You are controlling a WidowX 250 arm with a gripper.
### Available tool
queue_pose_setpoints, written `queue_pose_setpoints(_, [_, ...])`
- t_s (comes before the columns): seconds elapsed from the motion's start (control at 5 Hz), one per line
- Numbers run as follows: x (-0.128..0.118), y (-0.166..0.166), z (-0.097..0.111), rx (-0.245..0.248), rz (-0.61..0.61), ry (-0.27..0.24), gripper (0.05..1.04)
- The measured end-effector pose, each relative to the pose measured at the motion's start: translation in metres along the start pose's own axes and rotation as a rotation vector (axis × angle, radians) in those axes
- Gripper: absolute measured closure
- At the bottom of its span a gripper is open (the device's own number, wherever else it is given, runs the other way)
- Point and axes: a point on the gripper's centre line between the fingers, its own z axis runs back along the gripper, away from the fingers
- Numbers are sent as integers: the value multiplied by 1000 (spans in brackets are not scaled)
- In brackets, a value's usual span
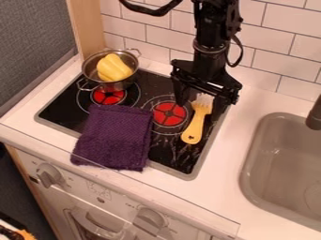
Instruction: Move the yellow bell pepper to the upper side of the right burner
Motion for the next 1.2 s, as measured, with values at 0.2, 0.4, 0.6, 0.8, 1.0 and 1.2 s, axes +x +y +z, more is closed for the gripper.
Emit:
queue_pose_setpoints(0.2, [-5,-1,-11,-4,-2,40,83])
queue_pose_setpoints(0.4, [-5,15,-8,-24,40,66,83])
queue_pose_setpoints(0.6, [0,40,-3,-73,126,55,83])
queue_pose_setpoints(0.8, [12,79,15,-42,292,24,83])
queue_pose_setpoints(1.0, [22,115,34,0,475,-18,83])
queue_pose_setpoints(1.2, [16,158,52,90,695,-24,83])
